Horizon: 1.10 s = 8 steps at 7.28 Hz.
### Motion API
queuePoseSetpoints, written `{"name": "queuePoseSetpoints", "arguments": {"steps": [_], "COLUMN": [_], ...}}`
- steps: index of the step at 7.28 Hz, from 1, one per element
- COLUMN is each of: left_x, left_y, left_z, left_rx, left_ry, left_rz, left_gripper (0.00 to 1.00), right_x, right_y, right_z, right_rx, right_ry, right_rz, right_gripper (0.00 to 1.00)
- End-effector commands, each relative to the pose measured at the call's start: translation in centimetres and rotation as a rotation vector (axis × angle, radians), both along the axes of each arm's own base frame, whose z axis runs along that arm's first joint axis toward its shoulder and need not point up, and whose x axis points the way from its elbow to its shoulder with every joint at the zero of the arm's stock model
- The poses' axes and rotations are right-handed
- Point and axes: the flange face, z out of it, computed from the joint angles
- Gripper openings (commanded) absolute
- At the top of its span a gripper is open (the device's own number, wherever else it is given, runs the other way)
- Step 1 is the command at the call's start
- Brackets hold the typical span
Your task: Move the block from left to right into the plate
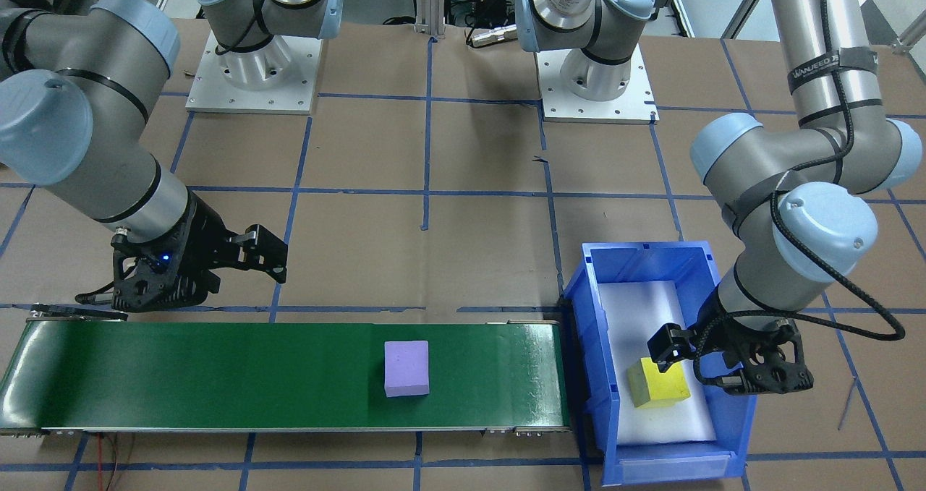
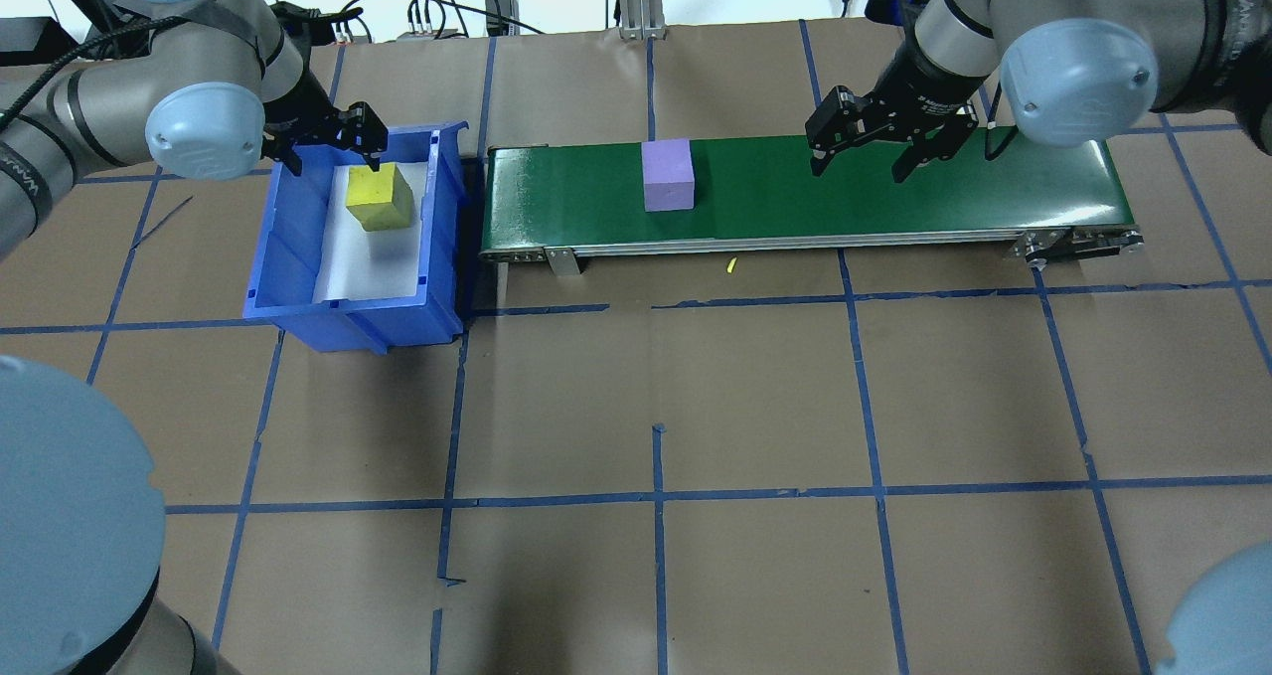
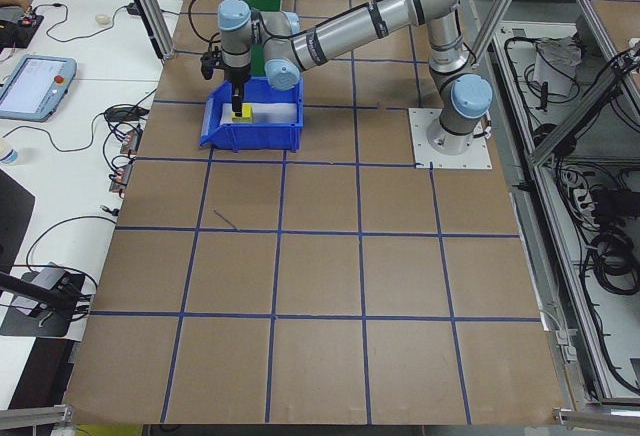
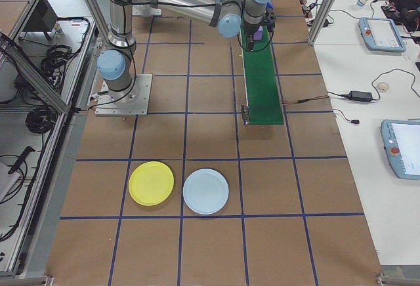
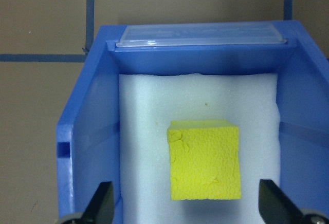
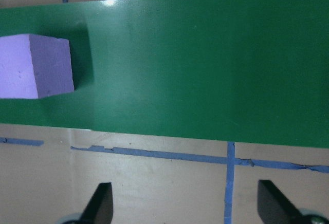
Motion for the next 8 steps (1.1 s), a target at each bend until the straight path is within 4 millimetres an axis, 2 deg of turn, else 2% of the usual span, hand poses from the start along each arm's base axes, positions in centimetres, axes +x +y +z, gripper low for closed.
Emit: {"name": "queuePoseSetpoints", "arguments": {"steps": [1, 2, 3, 5, 7, 8], "left_x": [-0.2, -0.8, -0.9, -0.8, -0.7, -0.7], "left_y": [-0.2, -0.3, -0.4, -1.1, -1.3, -1.1], "left_z": [-1.0, -1.3, -1.8, -4.4, -5.5, -5.7], "left_rx": [0.004, 0.002, 0.006, 0.014, 0.026, 0.031], "left_ry": [0.036, 0.084, 0.101, 0.099, 0.093, 0.09], "left_rz": [0.011, 0.027, 0.024, 0.023, 0.023, 0.017], "left_gripper": [1.0, 1.0, 1.0, 1.0, 0.97, 0.7], "right_x": [0.2, 0.1, 0.1, 0.1, 0.5, 0.6], "right_y": [-3.0, -4.2, -5.0, -5.2, -4.9, -4.9], "right_z": [-0.7, -1.4, -3.1, -4.7, -5.6, -5.8], "right_rx": [-0.023, -0.014, 0.01, 0.031, 0.055, 0.067], "right_ry": [-0.04, -0.041, -0.043, -0.045, -0.087, -0.09], "right_rz": [-0.058, -0.082, -0.082, -0.081, -0.095, -0.123], "right_gripper": [1.0, 1.0, 1.0, 0.99, 0.99, 0.99]}}
